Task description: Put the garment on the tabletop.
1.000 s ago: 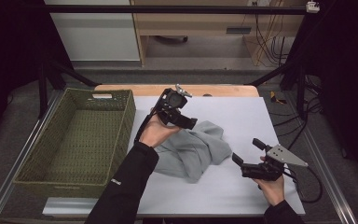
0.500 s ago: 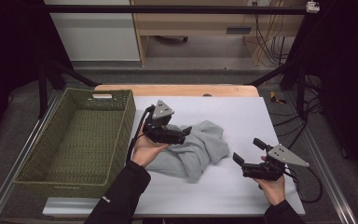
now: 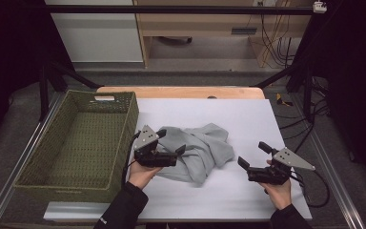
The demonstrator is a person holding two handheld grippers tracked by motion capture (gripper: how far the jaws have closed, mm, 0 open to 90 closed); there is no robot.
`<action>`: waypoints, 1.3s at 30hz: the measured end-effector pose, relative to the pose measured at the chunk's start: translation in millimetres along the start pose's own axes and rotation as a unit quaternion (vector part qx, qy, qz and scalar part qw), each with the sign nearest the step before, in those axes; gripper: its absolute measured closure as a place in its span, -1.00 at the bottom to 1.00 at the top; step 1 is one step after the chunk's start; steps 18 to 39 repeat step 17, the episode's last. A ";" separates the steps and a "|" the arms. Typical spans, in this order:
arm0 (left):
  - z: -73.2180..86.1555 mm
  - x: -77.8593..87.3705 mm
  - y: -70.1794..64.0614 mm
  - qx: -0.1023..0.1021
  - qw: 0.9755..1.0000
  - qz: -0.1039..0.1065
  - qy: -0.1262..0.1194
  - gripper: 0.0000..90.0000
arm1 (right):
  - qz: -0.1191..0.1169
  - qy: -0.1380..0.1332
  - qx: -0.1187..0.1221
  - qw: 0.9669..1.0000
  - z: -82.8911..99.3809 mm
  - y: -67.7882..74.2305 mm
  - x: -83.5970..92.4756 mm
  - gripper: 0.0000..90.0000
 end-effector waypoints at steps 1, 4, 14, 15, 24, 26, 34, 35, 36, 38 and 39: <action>3.6 1.3 -0.1 0.002 1.000 0.000 -0.002 -0.81 | 0.001 0.000 0.001 1.000 0.0 -0.6 0.5 -0.99; 13.9 5.7 -0.1 0.006 1.000 0.006 -0.016 -0.85 | 0.002 0.001 -0.003 1.000 0.3 -1.2 0.8 -0.99; 33.0 15.3 0.1 0.009 1.000 -0.006 -0.022 -0.93 | 0.002 0.005 -0.001 1.000 1.9 -1.4 -0.1 -0.99; 35.3 18.5 1.5 0.007 1.000 -0.013 -0.026 -0.93 | 0.001 0.007 -0.001 1.000 2.6 -1.2 -0.2 -0.99; 36.1 19.4 1.9 0.007 1.000 -0.014 -0.027 -0.93 | 0.000 0.007 -0.002 1.000 2.8 -1.1 -0.4 -0.99; 36.1 19.4 1.9 0.007 1.000 -0.014 -0.027 -0.93 | 0.000 0.007 -0.002 1.000 2.8 -1.1 -0.4 -0.99; 36.1 19.4 1.9 0.007 1.000 -0.014 -0.027 -0.93 | 0.000 0.007 -0.002 1.000 2.8 -1.1 -0.4 -0.99; 36.1 19.4 1.9 0.007 1.000 -0.014 -0.027 -0.93 | 0.000 0.007 -0.002 1.000 2.8 -1.1 -0.4 -0.99; 36.1 19.4 1.9 0.007 1.000 -0.014 -0.027 -0.93 | 0.000 0.007 -0.002 1.000 2.8 -1.1 -0.4 -0.99; 36.1 19.4 1.9 0.007 1.000 -0.014 -0.027 -0.93 | 0.000 0.007 -0.002 1.000 2.8 -1.1 -0.4 -0.99; 36.1 19.4 1.9 0.007 1.000 -0.014 -0.027 -0.93 | 0.000 0.007 -0.002 1.000 2.8 -1.1 -0.4 -0.99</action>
Point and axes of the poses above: each handheld gripper's, and its own axes: x roughly backward along the jaws, z roughly out of its underside, y roughly to its left, the point moved 1 cm from there along -x, roughly forward along the jaws, and after that the axes turned 7 degrees about y, right-handed, at the moved point
